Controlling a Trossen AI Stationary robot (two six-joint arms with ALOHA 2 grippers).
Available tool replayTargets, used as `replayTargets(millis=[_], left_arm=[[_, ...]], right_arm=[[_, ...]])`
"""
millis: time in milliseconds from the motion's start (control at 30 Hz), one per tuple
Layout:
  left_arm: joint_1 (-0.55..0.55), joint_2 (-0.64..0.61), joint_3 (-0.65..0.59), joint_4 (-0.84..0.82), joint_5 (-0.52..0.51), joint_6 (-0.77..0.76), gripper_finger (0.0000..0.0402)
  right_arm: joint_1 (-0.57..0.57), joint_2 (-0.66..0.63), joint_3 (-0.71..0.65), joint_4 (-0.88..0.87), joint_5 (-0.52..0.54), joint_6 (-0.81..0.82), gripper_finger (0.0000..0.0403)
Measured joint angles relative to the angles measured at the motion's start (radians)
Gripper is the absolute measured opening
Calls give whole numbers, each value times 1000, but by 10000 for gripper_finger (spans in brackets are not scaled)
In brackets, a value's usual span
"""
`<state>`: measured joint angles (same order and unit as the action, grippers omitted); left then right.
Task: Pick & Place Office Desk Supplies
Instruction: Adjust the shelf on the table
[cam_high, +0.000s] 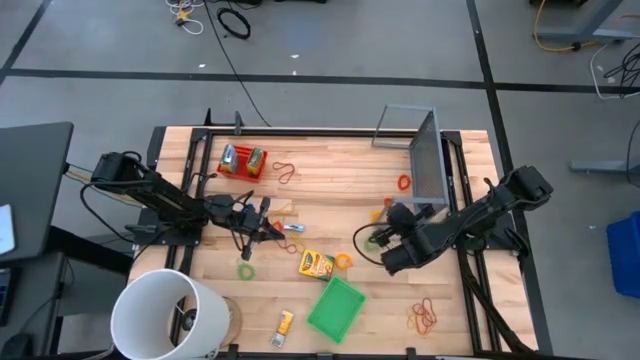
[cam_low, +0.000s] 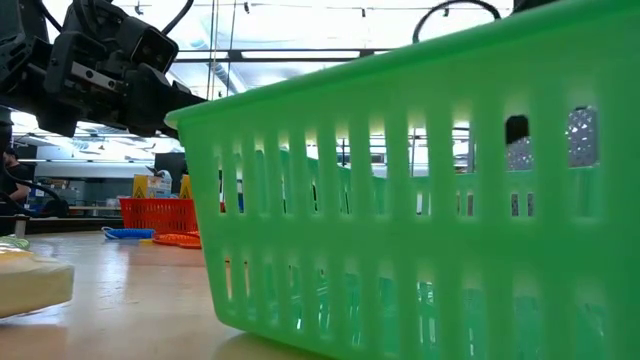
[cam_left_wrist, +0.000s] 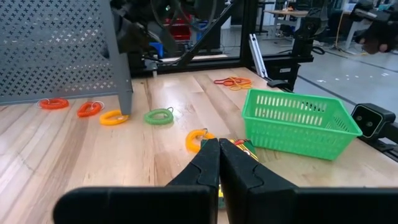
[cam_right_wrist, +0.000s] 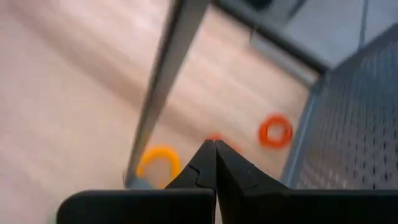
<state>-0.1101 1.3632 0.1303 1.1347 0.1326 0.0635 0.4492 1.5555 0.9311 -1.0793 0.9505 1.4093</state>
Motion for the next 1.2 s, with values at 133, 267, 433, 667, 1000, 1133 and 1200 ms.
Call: replayTargets(millis=[133,267,433,667,1000,1133,1200], left_arm=[[0,0,0,-3,0,0,8],[0,0,0,-4,0,0,8],[0,0,0,-5,0,0,8],[0,0,0,-8,0,-1,8],[0,0,0,-15,0,-1,8],[0,0,0,-17,0,-1,8],[0,0,0,-17,0,0,8]], right_arm=[[1,0,-26,149,157,-165,0],[0,0,-42,349,198,-418,0],[1,0,-42,571,201,-691,0],[-3,11,-42,794,207,-974,0],[-24,84,-42,995,-27,-1280,0],[-33,120,-41,1010,-78,-1295,0],[-40,138,-41,1007,-98,-1284,0]])
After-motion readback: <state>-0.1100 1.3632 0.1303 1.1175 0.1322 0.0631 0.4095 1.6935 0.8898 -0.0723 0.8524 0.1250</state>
